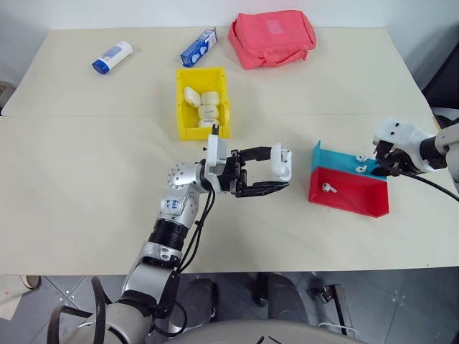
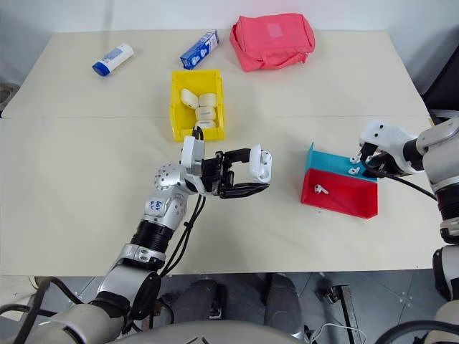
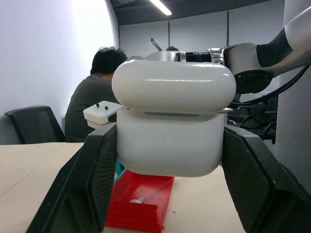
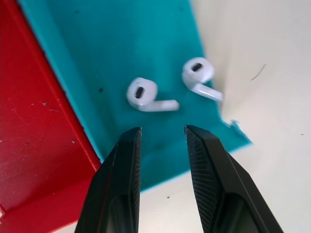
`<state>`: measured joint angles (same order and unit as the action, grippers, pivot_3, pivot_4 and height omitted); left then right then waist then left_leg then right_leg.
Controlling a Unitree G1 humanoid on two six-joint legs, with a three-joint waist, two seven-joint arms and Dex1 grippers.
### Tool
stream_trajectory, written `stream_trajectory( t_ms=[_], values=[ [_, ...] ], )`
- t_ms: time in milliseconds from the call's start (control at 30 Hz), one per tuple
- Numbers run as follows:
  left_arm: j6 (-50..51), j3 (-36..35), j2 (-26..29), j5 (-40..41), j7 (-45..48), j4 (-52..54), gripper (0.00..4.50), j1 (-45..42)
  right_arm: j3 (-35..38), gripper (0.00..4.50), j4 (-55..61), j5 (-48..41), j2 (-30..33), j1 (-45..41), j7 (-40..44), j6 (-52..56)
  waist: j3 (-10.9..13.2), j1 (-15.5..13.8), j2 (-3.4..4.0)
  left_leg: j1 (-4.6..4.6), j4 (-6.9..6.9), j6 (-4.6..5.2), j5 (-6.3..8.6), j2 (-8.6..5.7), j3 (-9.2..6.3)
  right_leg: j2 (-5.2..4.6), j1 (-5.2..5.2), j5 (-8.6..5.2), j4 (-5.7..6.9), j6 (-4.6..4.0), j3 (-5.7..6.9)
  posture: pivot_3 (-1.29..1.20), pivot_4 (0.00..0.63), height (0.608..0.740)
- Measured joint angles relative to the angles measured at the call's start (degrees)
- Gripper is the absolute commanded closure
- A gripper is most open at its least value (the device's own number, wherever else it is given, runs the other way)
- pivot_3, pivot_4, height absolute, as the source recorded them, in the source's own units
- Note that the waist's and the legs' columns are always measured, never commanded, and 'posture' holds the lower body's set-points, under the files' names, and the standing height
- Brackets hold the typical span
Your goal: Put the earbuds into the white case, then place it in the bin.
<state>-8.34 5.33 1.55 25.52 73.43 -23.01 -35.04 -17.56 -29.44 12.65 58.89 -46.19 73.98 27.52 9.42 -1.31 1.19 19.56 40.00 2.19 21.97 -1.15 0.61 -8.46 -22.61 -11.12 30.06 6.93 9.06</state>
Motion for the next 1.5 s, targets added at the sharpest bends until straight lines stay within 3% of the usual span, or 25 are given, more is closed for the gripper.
stream_trajectory(
  t_ms=[1500],
  values=[
    [0.00,0.10,0.50,0.00,-0.38,0.41,1.70,0.39,0.30,3.06,-4.56,-0.95,-5.31,-2.06,-3.39,-1.47,0.00,-0.02,0.01,-0.01,0.00,0.00,0.00,0.00,-0.01,0.01,0.01,0.00,0.01,0.00,0.00,0.00,0.150,0.740]
  ],
)
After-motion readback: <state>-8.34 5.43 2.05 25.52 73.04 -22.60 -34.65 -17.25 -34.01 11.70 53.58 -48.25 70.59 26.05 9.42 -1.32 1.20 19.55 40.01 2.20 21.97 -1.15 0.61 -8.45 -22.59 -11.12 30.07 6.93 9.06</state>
